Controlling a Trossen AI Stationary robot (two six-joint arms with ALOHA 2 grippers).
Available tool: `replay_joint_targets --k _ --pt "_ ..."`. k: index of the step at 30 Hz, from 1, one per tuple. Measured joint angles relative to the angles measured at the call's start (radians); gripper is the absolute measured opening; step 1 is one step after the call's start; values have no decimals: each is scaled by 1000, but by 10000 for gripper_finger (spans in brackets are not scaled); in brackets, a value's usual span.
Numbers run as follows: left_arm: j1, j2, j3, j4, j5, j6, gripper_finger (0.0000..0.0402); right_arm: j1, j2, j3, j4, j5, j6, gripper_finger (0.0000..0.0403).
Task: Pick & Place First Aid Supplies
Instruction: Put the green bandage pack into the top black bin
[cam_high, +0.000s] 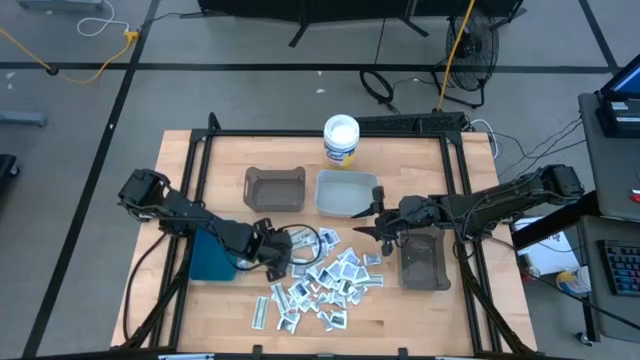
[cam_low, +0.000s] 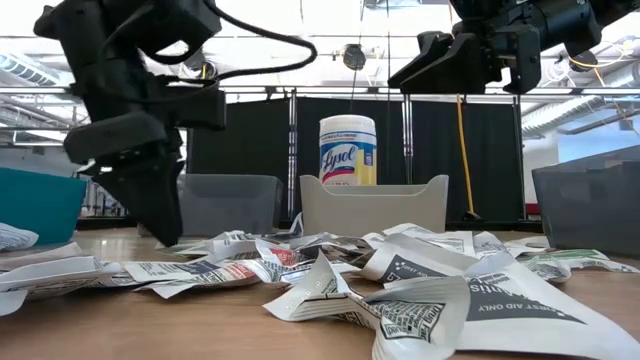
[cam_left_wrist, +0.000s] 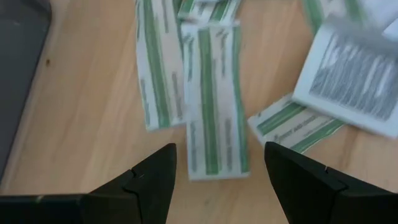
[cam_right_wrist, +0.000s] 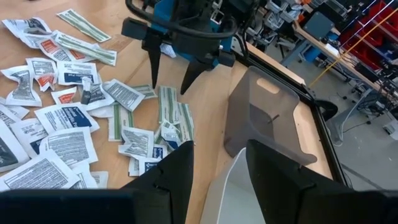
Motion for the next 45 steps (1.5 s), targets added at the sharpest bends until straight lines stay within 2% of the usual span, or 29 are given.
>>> replay_joint_targets --k 5,8,17,24,28,34,38,42,45 --pt "13 0 2 -5 33 0 244 6 0 0 -6 0 1 142" --pt "32 0 2 -15 76 -15 224 15 0 0 -10 0 2 142" --pt "46 0 2 -24 108 -30 146 38 0 0 -26 0 3 141" --pt "45 6 1 -14 107 -34 123 39 0 0 -27 0 14 141" --pt "45 6 1 -14 107 -21 145 39 0 0 -27 0 14 141" --pt "45 6 1 -14 126 -25 225 38 0 0 -26 0 26 141" --pt "45 6 1 -13 153 -30 264 38 0 0 -26 0 25 141" --pt "51 2 1 -13 167 -26 284 38 0 0 -26 0 24 141" --pt "58 2 1 -14 171 -22 284 38 0 0 -26 0 22 141"
